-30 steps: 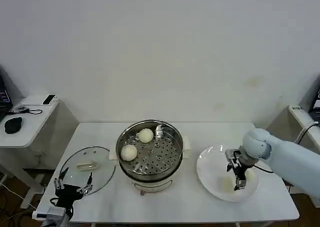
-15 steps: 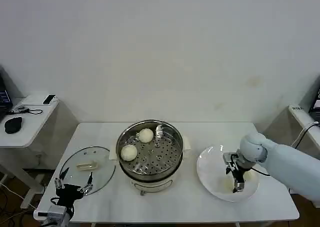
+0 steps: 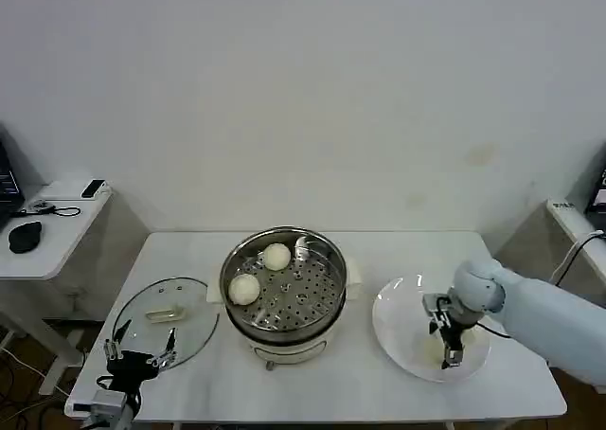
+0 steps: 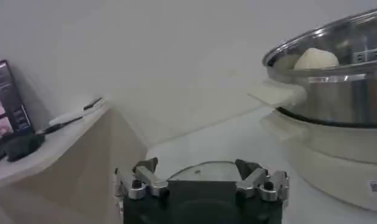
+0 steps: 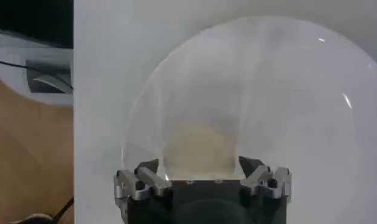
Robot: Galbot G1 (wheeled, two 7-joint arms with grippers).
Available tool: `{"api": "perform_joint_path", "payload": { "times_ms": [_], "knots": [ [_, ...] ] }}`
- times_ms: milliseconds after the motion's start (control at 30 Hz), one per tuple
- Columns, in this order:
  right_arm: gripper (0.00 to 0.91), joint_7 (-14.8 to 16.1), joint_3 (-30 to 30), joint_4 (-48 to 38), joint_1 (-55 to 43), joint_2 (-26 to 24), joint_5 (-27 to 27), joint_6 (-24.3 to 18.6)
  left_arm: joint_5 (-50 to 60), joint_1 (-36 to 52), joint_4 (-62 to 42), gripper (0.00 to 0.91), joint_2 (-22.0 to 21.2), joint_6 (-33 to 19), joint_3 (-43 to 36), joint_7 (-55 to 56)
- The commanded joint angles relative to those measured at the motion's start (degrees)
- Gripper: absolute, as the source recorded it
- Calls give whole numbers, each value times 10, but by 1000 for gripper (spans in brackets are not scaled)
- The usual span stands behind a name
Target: Take steamed baozi put them in steamer then cover it.
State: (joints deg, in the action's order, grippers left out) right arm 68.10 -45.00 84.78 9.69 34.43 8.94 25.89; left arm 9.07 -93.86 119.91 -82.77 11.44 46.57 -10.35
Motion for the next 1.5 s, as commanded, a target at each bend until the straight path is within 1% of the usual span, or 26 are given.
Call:
{"api": "perform_joint_path", "payload": {
  "times_ms": [33, 100, 333, 433, 467, 533, 600, 667, 700, 733, 833, 867, 1033, 1067, 1133, 1167, 1200, 1267, 1333, 1367, 1400, 1433, 1500],
  "knots": [
    [736, -4, 1, 0, 4, -3, -1, 0, 2, -1, 2, 907, -3, 0, -3, 0],
    [725, -4, 2, 2, 4, -8, -3, 0, 2, -2, 3, 907, -3, 0, -4, 0],
    [736, -1, 11, 10, -3, -20, -9, -1, 2, -1, 3, 907, -5, -1, -6, 0],
    [725, 3, 20, 21, -19, -30, -17, -2, 2, 1, 4, 907, -5, 0, -6, 0],
    [736, 7, 27, 24, -26, -33, -21, -2, 2, 1, 5, 907, -5, 0, -6, 0],
    [725, 11, 43, 27, -40, -35, -30, 0, 2, 2, 6, 907, -5, 0, -6, -1],
    [736, 21, 61, 33, -65, -35, -40, 1, 2, 4, 8, 907, -6, 0, -5, -1],
    [736, 30, 56, 39, -111, -31, -59, 3, 1, 4, 8, 907, -5, 0, -3, -2],
    [736, 34, 45, 40, -150, -27, -69, 3, 1, 4, 8, 907, -5, 0, -2, -1],
    [736, 37, 31, 38, -189, -16, -87, 1, 3, 5, 6, 907, -5, -1, 0, 1],
    [736, 46, 16, 24, -249, 9, -108, -8, 5, 5, 7, 907, -8, -3, 3, 5],
    [736, 50, 14, 15, -278, 33, -119, -17, 4, 4, 9, 907, -10, -2, 4, 5],
    [736, 63, -3, -5, -353, 123, -160, -37, 3, -1, 20, 907, -19, -2, 5, 6],
    [725, 63, -4, -7, -359, 131, -162, -40, 3, -1, 20, 907, -19, -2, 4, 6],
    [736, 71, -1, -16, -378, 163, -166, -53, 4, -3, 22, 907, -20, -1, 4, 8],
    [725, 71, 0, -20, -380, 169, -166, -55, 4, -5, 23, 907, -20, 0, 4, 9],
    [725, 80, 6, -29, -388, 197, -171, -59, 5, -7, 25, 907, -22, 2, 5, 11],
    [725, 87, 9, -46, -392, 222, -175, -66, 6, -11, 28, 907, -22, 4, 7, 13],
    [736, 93, 9, -77, -389, 265, -190, -116, 5, -15, 31, 907, -24, 4, 12, 16],
    [725, 94, 9, -81, -389, 268, -190, -123, 5, -17, 33, 907, -24, 4, 15, 16],
    [725, 100, 7, -98, -384, 289, -195, -147, 4, -20, 36, 907, -26, 4, 18, 18],
    [725, 102, 7, -101, -382, 294, -196, -151, 3, -23, 38, 907, -26, 4, 20, 19],
    [736, 107, 5, -126, -372, 324, -200, -191, 3, -27, 42, 907, -26, 4, 24, 20]
  ]
}}
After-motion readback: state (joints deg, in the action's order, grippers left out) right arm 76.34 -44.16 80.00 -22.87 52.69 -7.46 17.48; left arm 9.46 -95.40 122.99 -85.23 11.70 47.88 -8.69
